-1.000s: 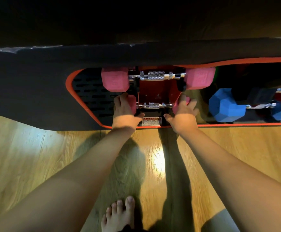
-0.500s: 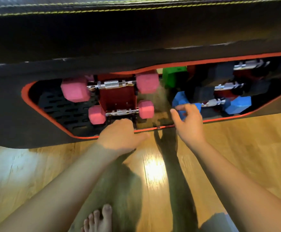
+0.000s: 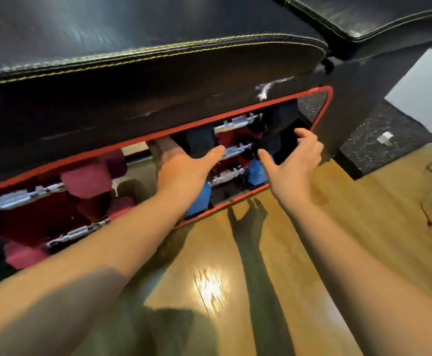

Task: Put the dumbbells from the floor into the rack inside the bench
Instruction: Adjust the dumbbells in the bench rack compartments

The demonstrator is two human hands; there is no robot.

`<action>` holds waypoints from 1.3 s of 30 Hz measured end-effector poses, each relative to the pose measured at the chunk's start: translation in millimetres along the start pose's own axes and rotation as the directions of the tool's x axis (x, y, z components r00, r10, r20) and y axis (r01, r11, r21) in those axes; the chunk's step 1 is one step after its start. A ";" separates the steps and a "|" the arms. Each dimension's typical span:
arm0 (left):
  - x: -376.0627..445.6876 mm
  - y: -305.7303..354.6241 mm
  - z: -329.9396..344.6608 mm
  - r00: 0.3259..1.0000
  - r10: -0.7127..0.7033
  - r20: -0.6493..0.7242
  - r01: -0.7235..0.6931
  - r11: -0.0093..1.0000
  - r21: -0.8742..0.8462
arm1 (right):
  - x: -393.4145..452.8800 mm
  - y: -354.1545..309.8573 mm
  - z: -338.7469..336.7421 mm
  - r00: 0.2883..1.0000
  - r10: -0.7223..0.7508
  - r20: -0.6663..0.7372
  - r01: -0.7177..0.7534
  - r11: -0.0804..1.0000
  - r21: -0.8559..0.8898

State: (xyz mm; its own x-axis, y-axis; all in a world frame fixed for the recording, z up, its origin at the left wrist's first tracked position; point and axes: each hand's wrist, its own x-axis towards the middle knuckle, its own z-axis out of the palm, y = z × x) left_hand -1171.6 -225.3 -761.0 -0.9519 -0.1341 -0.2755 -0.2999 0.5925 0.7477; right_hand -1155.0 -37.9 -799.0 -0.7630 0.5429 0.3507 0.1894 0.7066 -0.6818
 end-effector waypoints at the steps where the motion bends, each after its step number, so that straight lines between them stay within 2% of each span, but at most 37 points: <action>1: 7.1 1.1 3.6 0.998 -0.041 0.042 0.042 0.999 -0.020 | 9.4 -1.8 -2.3 1.000 -0.001 0.019 0.002 0.999 -0.036; 3: 16.6 1.1 10.0 0.994 -0.084 0.075 0.090 0.992 -0.085 | 27.9 -5.5 -3.7 0.996 0.021 0.087 -0.015 0.997 -0.072; 5: 23.1 -0.7 13.0 0.998 -0.057 0.026 0.061 0.983 -0.173 | 44.5 -8.9 -2.8 0.980 0.075 0.183 -0.056 0.993 -0.104; 7: 24.4 1.5 12.5 0.999 -0.032 -0.038 0.025 0.984 -0.175 | 59.8 -7.7 -0.9 0.952 0.120 0.282 -0.085 0.987 -0.136; 9: 25.3 4.7 12.1 0.998 -0.020 -0.060 0.009 0.984 -0.178 | 69.5 -5.8 2.5 0.933 0.128 0.337 -0.105 0.991 -0.088; 12: 24.7 4.9 12.8 0.995 -0.009 -0.098 -0.010 0.980 -0.197 | 71.3 -7.9 11.4 0.943 0.113 0.314 -0.133 0.990 0.043; 15: 23.9 -0.4 14.8 0.996 0.054 -0.070 -0.068 0.974 -0.216 | 70.6 -8.5 17.7 0.951 0.119 0.284 -0.143 0.988 0.065; 21: 26.0 14.3 8.4 0.994 -0.103 0.023 0.105 0.971 -0.217 | 70.7 -8.6 19.5 0.960 0.123 0.250 -0.121 0.992 -0.024; 23: 25.2 11.2 9.5 0.995 -0.093 0.027 0.097 0.971 -0.218 | 71.9 -6.8 18.2 0.958 0.114 0.264 -0.113 0.993 -0.016; 25: 25.4 4.7 10.6 0.999 -0.038 -0.014 0.033 0.971 -0.235 | 73.6 2.2 18.2 0.955 0.101 0.280 -0.126 0.990 0.070; 28: 24.9 -11.7 12.2 0.999 0.002 -0.035 -0.009 0.977 -0.212 | 66.3 20.9 21.0 0.940 0.170 0.297 -0.237 0.950 0.205; 31: 24.0 -29.1 16.4 0.997 0.048 0.053 -0.039 0.986 -0.164 | 53.1 35.3 33.6 0.895 0.221 0.388 -0.268 0.961 0.069; 34: 35.8 -38.8 28.8 0.984 -0.039 0.175 0.051 0.996 -0.068 | 48.1 36.4 48.7 0.866 0.234 0.441 -0.217 0.972 -0.090; 36: 40.6 -40.1 36.9 0.981 -0.083 0.174 0.086 0.996 -0.011 | 49.1 35.9 56.7 0.877 0.237 0.417 -0.202 0.971 -0.129; 39: 44.9 -47.1 45.7 0.993 -0.051 0.107 0.052 0.999 -0.006 | 46.1 37.3 65.2 0.923 0.213 0.321 -0.188 0.976 -0.106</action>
State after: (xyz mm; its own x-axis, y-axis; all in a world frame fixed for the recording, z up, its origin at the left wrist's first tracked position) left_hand -1197.3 -222.9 -836.2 -0.9231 -0.0785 -0.3764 -0.3493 0.5801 0.7359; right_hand -1223.4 -16.1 -850.1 -0.8622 0.5058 -0.0277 0.3943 0.6357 -0.6636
